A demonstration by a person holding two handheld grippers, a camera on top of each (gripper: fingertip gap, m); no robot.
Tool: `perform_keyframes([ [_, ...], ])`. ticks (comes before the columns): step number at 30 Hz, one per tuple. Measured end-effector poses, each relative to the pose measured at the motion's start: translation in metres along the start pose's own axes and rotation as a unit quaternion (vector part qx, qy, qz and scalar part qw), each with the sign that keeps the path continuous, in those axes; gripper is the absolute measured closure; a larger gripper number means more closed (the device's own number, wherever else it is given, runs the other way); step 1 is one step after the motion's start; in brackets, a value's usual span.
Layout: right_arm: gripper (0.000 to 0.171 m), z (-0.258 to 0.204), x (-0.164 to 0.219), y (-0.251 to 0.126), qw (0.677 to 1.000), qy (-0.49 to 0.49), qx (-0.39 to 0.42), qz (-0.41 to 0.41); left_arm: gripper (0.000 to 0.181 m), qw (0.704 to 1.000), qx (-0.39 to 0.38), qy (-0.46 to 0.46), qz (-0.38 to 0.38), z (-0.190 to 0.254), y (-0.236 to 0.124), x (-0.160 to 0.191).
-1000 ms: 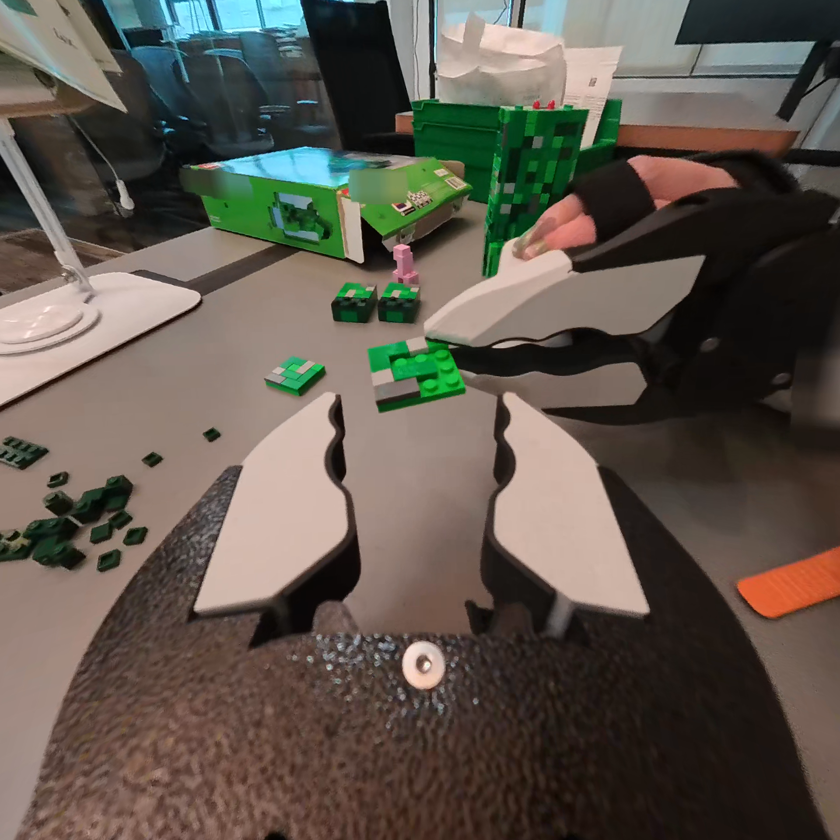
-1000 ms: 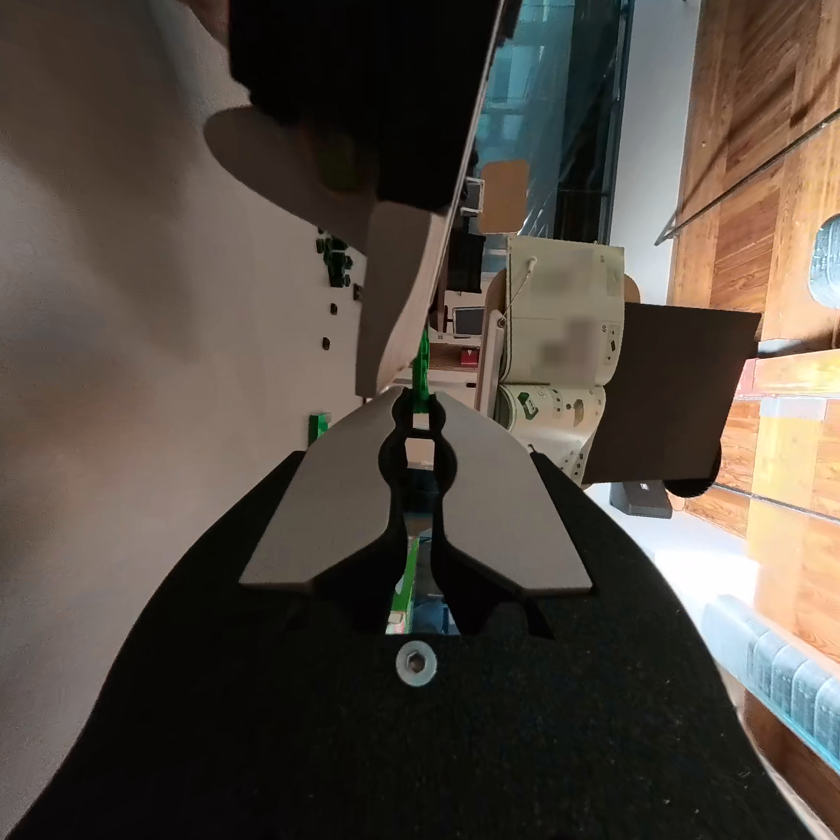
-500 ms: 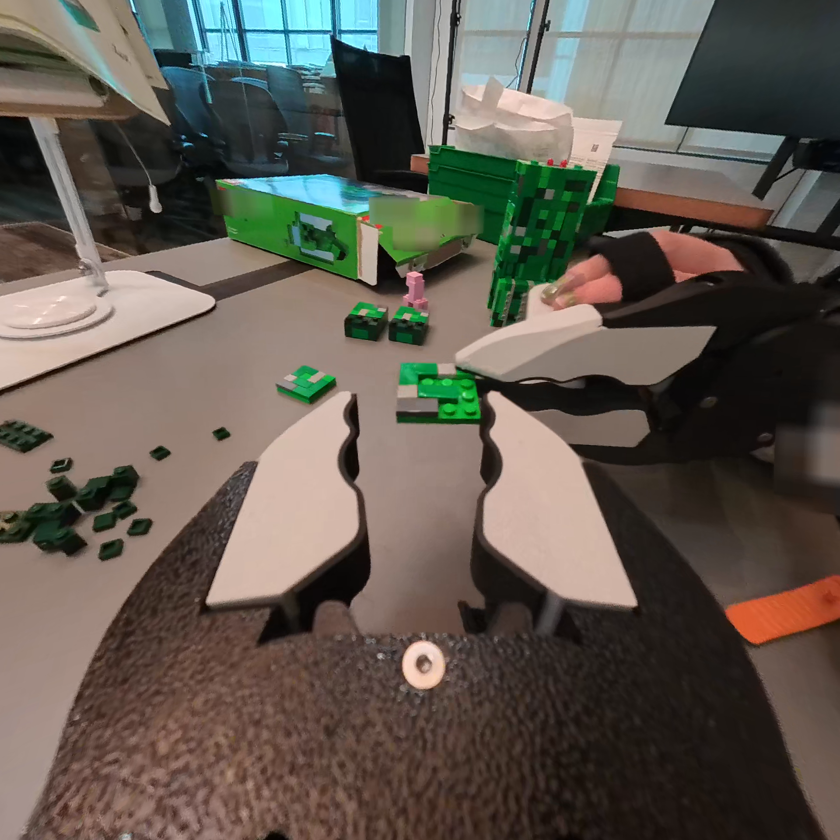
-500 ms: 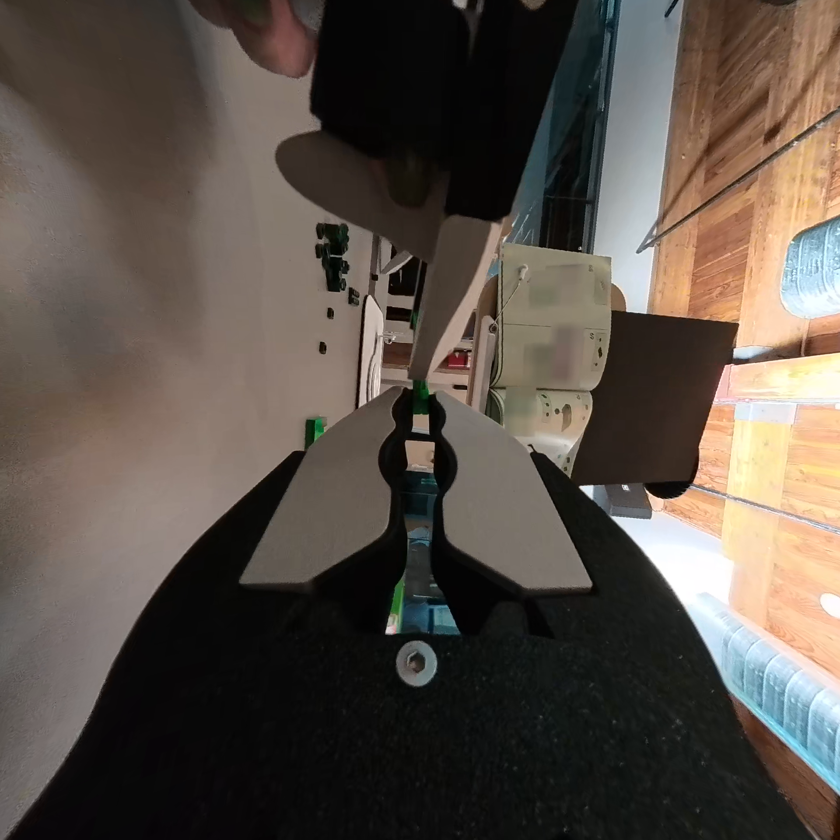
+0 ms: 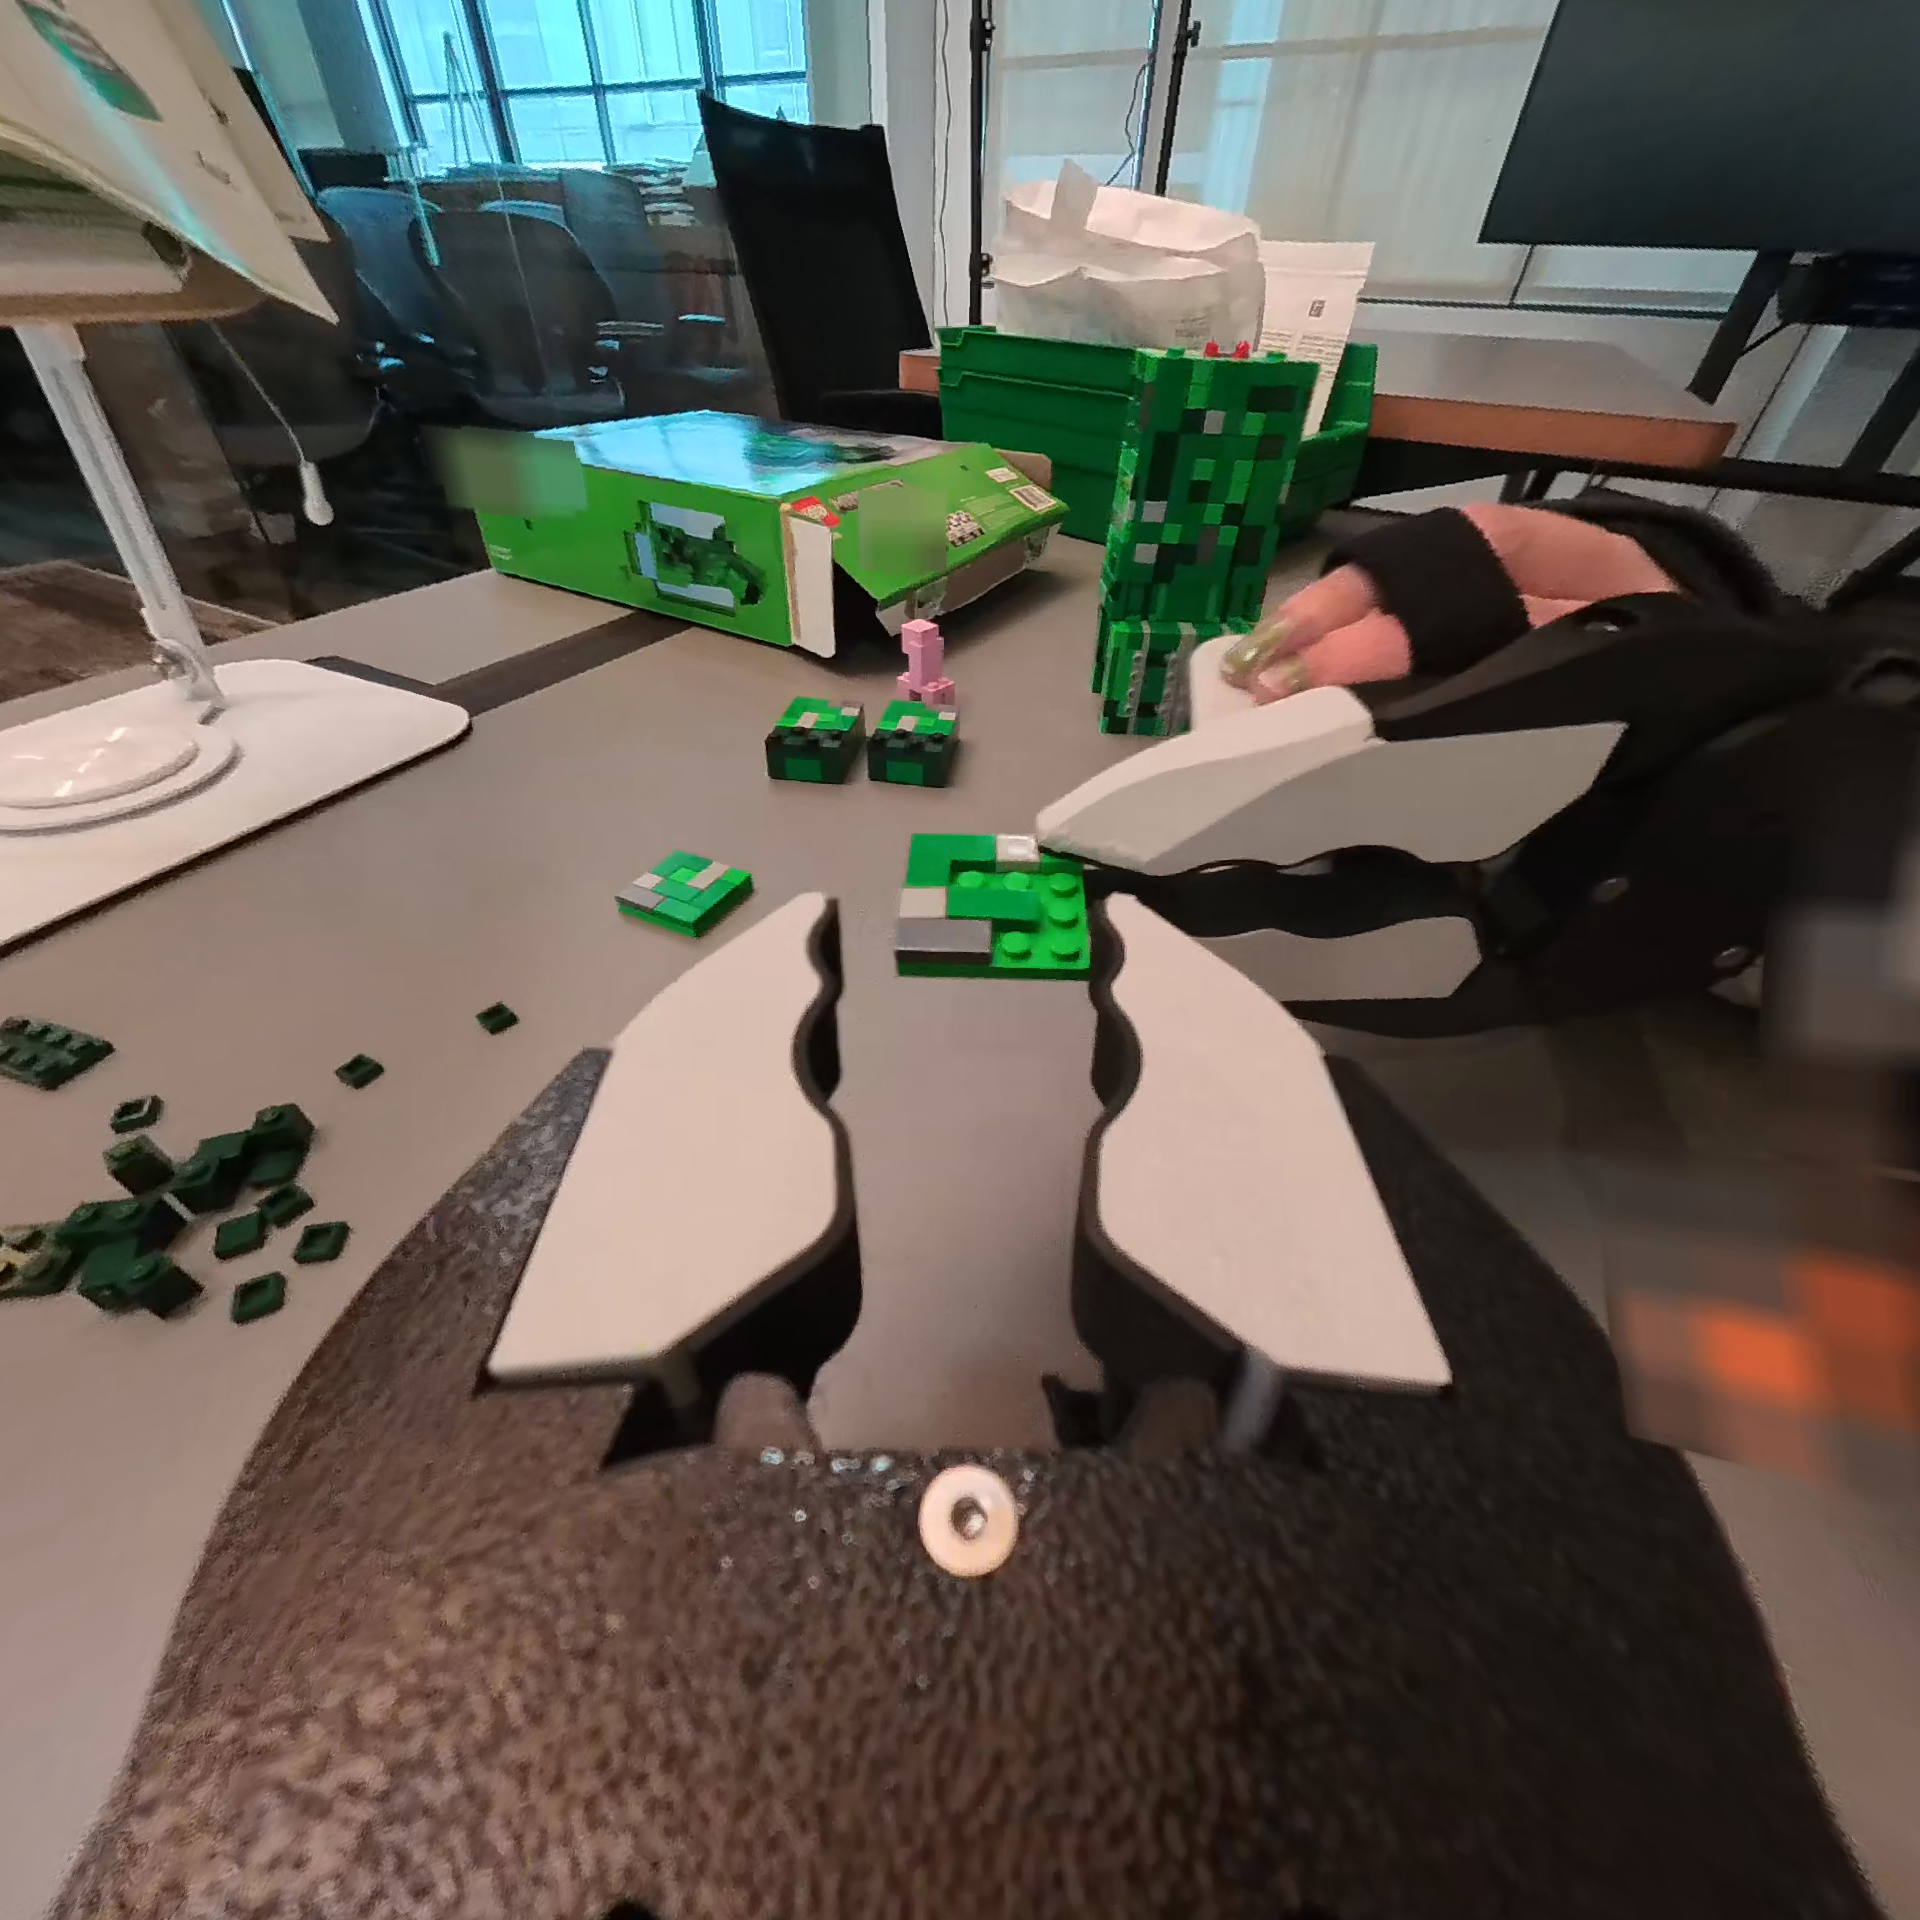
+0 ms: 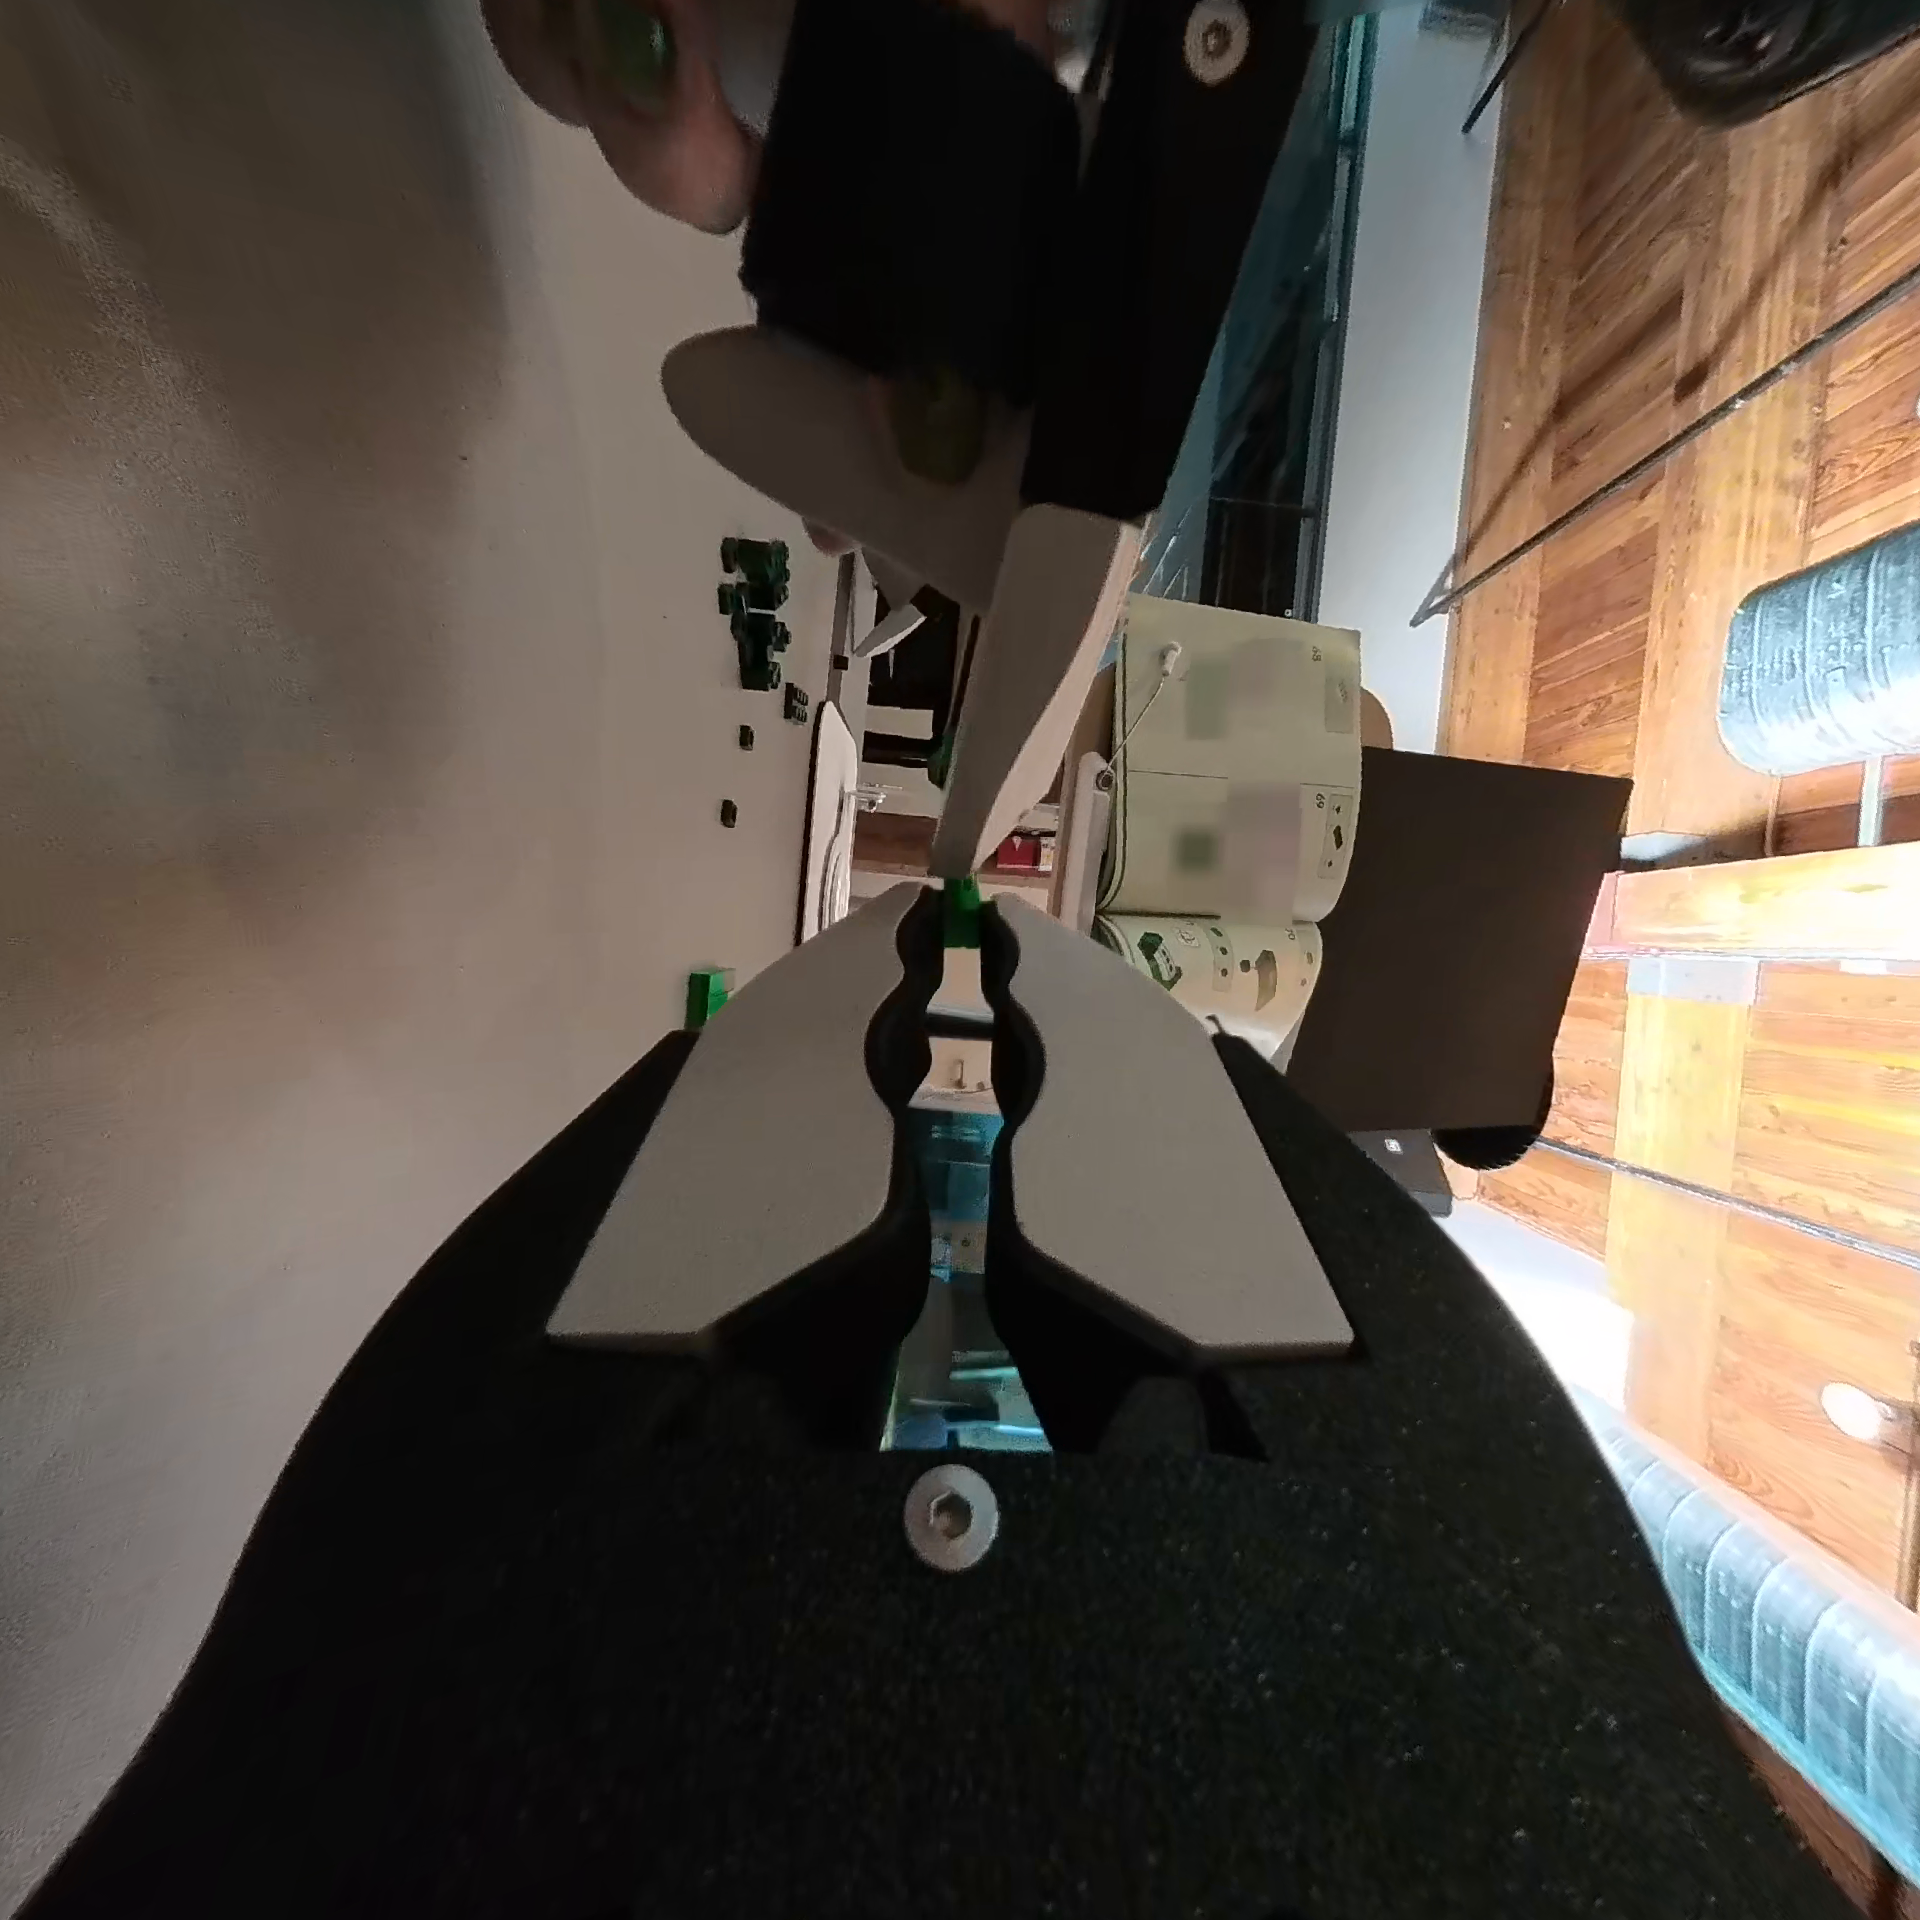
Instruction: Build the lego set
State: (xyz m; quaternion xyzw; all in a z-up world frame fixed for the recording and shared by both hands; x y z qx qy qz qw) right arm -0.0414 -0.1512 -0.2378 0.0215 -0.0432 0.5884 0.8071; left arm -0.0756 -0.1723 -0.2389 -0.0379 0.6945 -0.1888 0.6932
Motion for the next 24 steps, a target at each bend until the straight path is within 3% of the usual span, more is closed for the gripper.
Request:
perform_keyframes([
  [2,0.165,0.000,0.000,0.000,1.000,-0.001,0.000,0.001,0.134,1.000,0.012,-0.007,-0.006,0.001,0.001,0.001],
  [4,0.165,-0.001,0.000,0.000,1.000,-0.003,0.000,0.000,0.146,1.000,0.023,-0.011,-0.011,0.002,0.001,0.002],
  [6,0.165,-0.001,-0.001,0.000,1.000,0.003,0.000,0.004,0.147,0.999,0.028,-0.011,-0.015,0.002,0.001,0.003],
  [9,0.163,0.006,-0.002,-0.004,0.994,0.101,-0.019,0.043,0.147,1.000,0.015,-0.009,-0.004,-0.003,-0.003,-0.002],
  [12,0.149,0.016,0.012,0.002,0.959,0.264,-0.081,0.061,0.147,0.999,-0.050,-0.008,0.010,-0.027,-0.014,-0.005],
  [16,0.147,0.033,0.036,0.031,0.884,0.429,-0.173,0.070,0.147,0.995,-0.084,-0.045,0.014,-0.054,-0.026,-0.002],
  [20,0.147,0.046,0.028,0.069,0.830,0.480,-0.266,0.097,0.147,0.996,-0.070,-0.043,0.015,-0.055,-0.027,0.001],
  [24,0.147,0.049,0.006,0.118,0.817,0.450,-0.344,0.104,0.147,0.999,-0.047,0.012,0.009,-0.036,-0.022,0.000],
])
Point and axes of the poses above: each gripper's, where its closed fingertips meet, y out along the fingers, x out of its underside, z = x × y across the jaws, the point moved 2 cm from there along -y, back along the fingers, and after that the axes turned 11 degrees about -z, right-handed, at the moved point
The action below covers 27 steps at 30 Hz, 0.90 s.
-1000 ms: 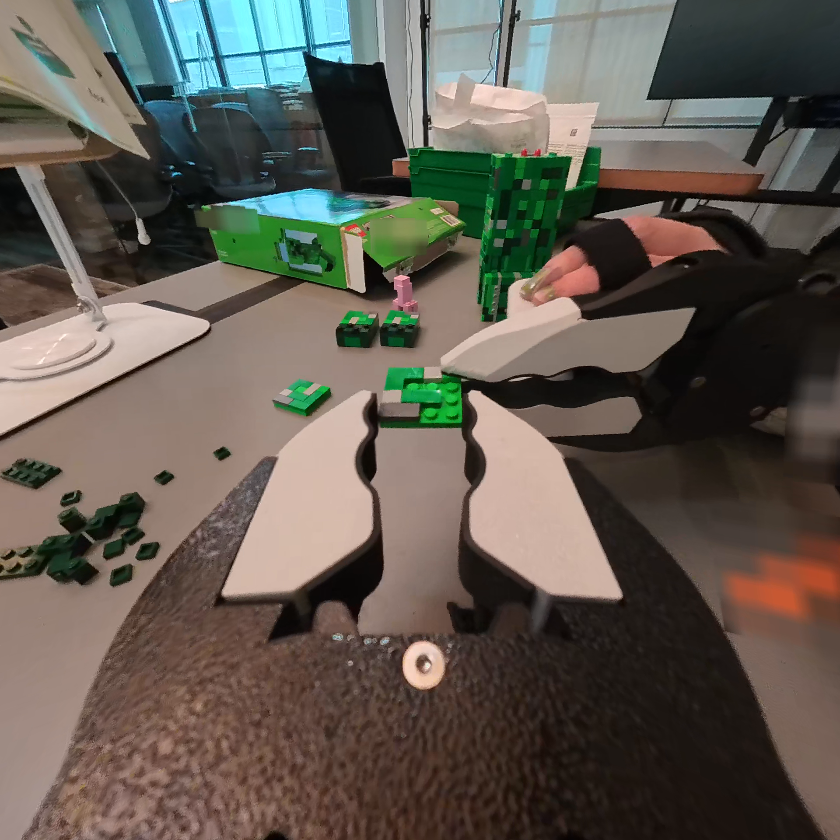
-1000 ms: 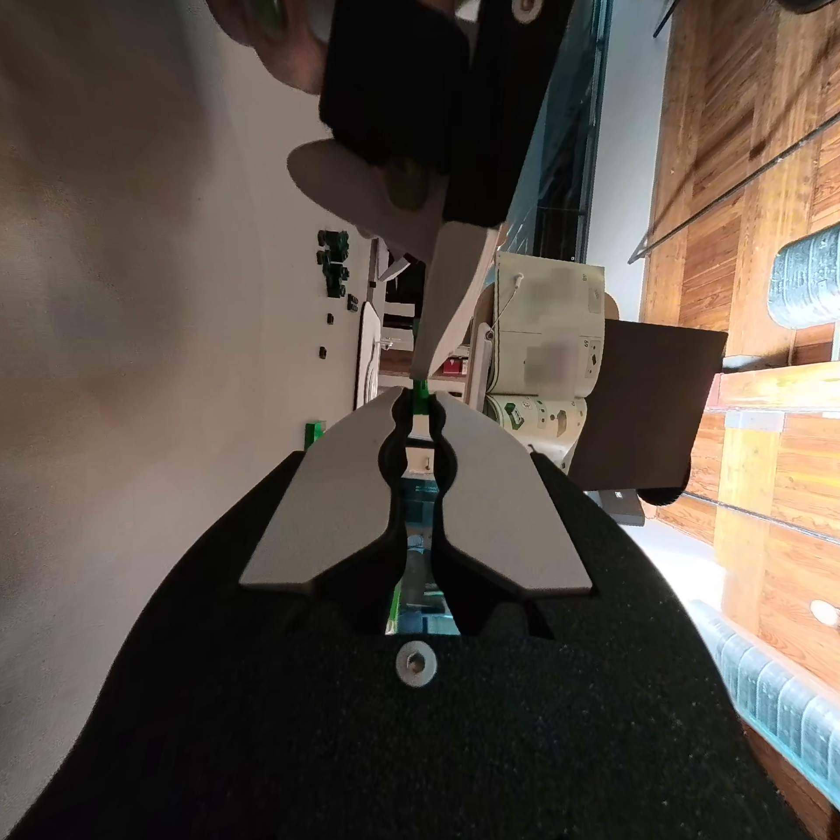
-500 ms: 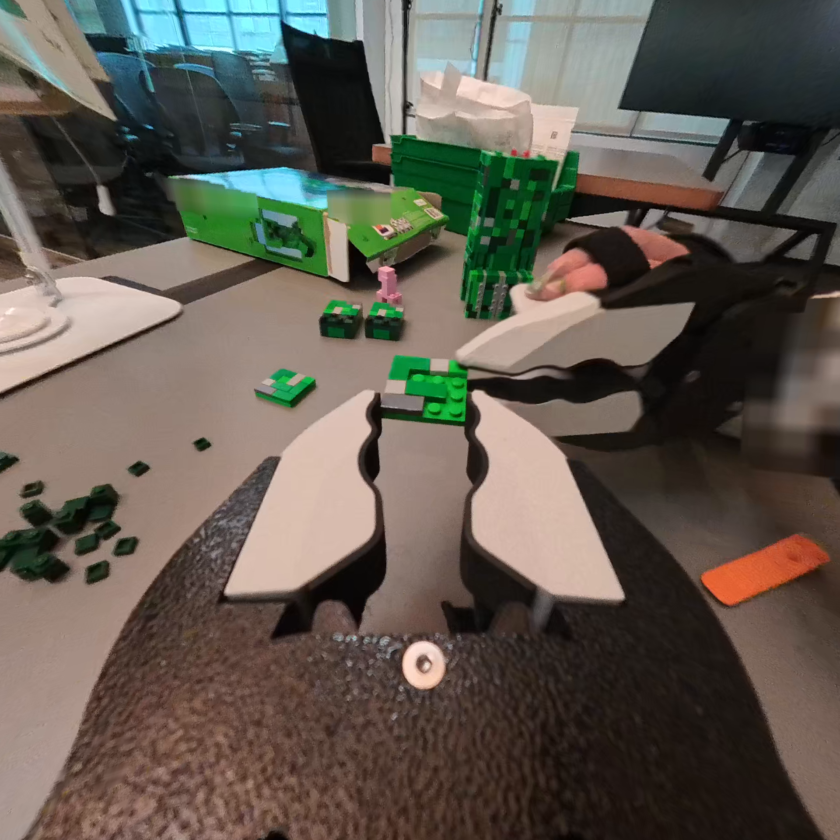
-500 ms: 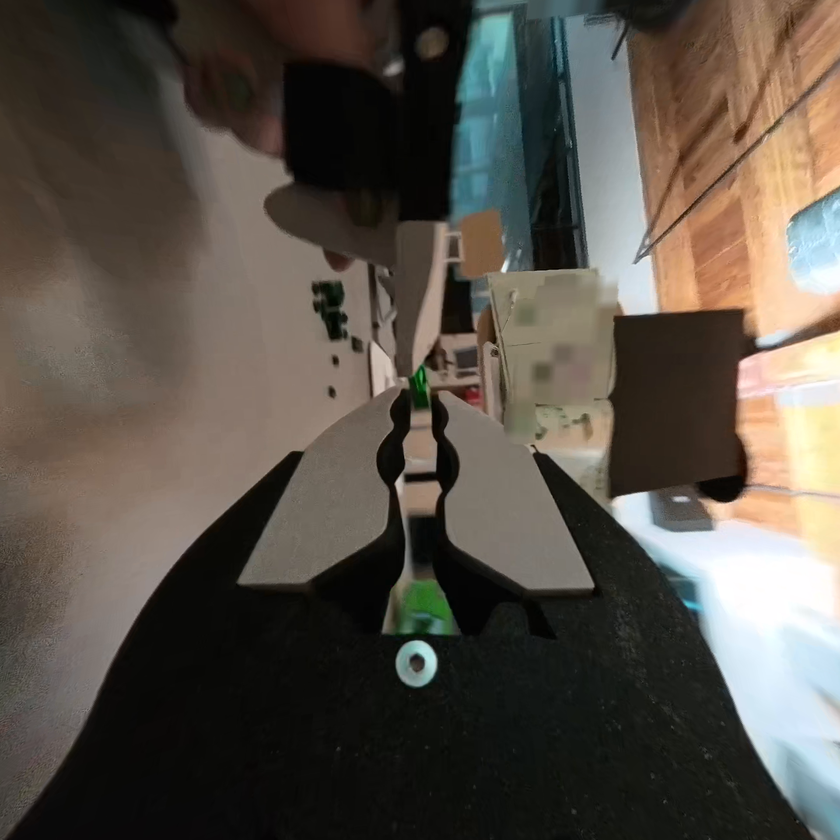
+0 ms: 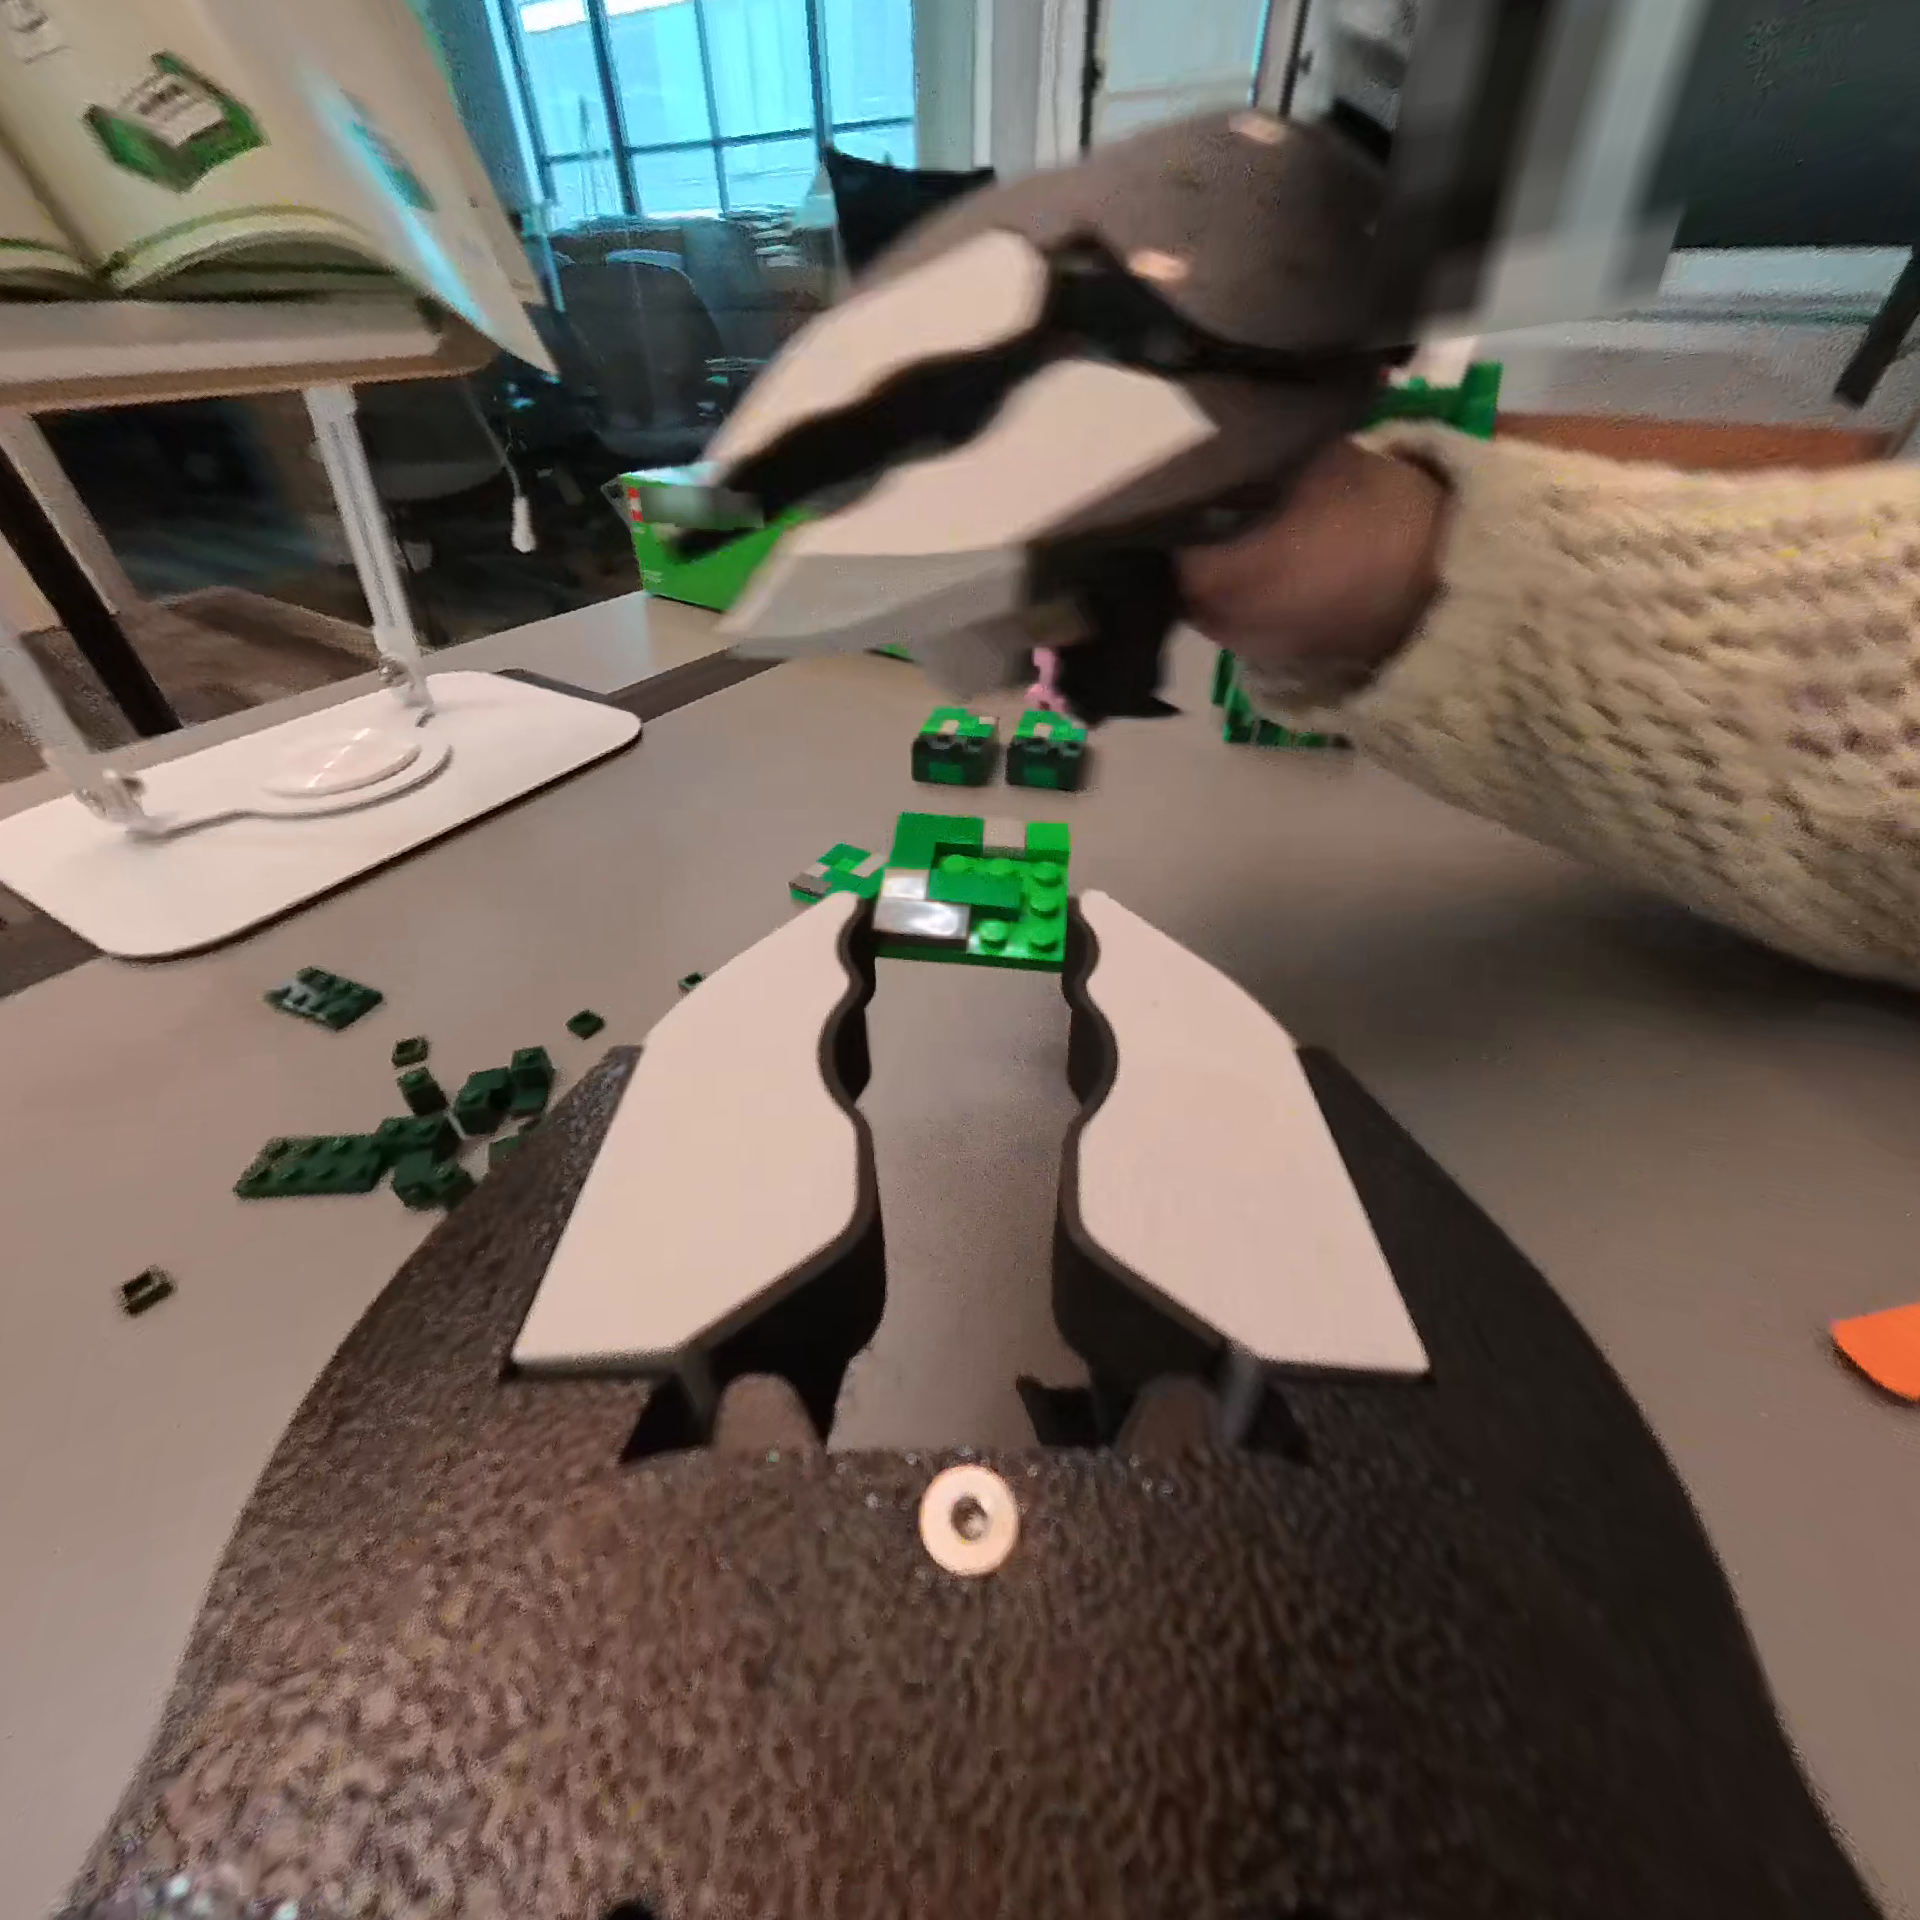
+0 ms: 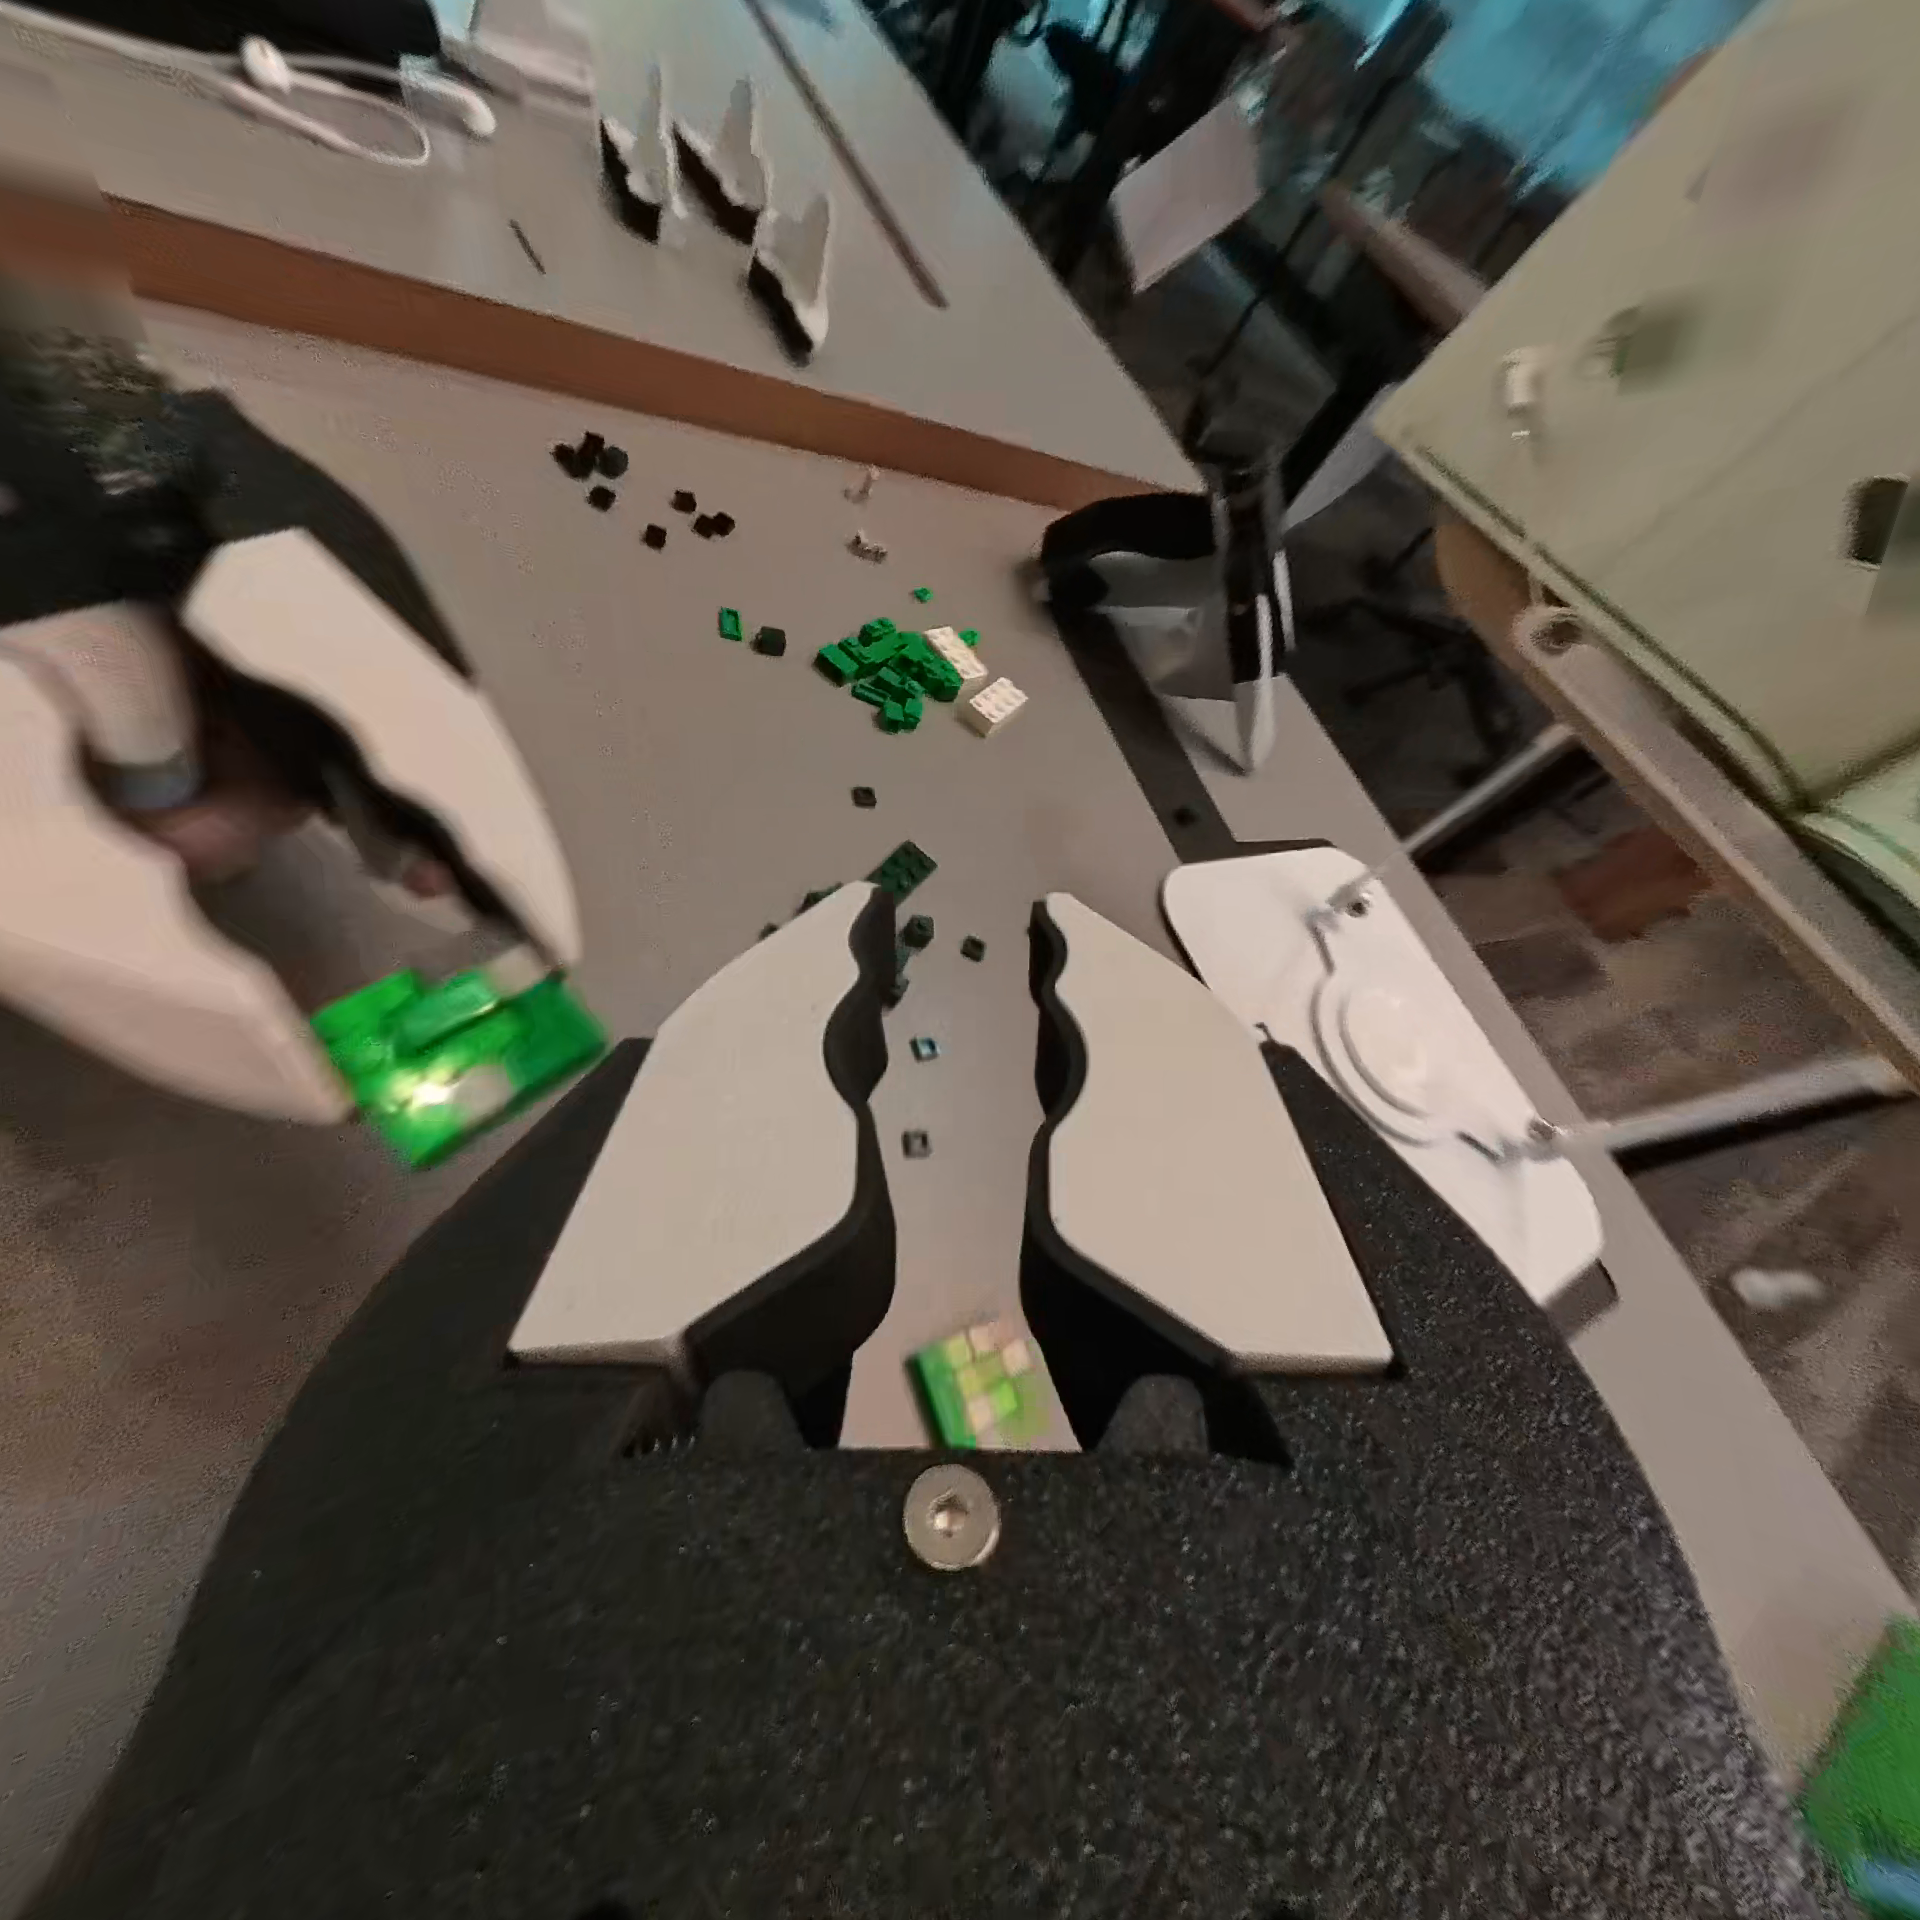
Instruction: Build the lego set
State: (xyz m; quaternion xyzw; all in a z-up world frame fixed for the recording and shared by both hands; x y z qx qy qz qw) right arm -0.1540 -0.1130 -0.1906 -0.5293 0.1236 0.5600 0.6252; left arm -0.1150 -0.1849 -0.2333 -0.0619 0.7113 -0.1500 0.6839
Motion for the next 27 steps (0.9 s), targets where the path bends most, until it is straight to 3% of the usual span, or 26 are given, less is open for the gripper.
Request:
perform_keyframes([
  [4,0.146,0.025,-0.022,0.027,1.000,0.002,0.006,-0.018,0.147,1.000,0.002,0.028,-0.014,0.006,0.003,0.003],
  [10,0.150,0.057,-0.030,0.000,0.995,0.033,0.095,0.019,0.147,1.000,-0.008,0.013,-0.010,-0.003,0.001,0.004],
  [19,0.150,0.039,0.013,-0.007,0.993,0.049,0.105,-0.028,0.147,0.997,-0.056,0.045,-0.021,-0.015,0.001,0.007],
  [27,0.151,0.013,0.025,0.005,0.997,0.053,0.049,-0.035,0.147,0.997,-0.046,0.055,-0.017,-0.009,0.003,0.007],
])
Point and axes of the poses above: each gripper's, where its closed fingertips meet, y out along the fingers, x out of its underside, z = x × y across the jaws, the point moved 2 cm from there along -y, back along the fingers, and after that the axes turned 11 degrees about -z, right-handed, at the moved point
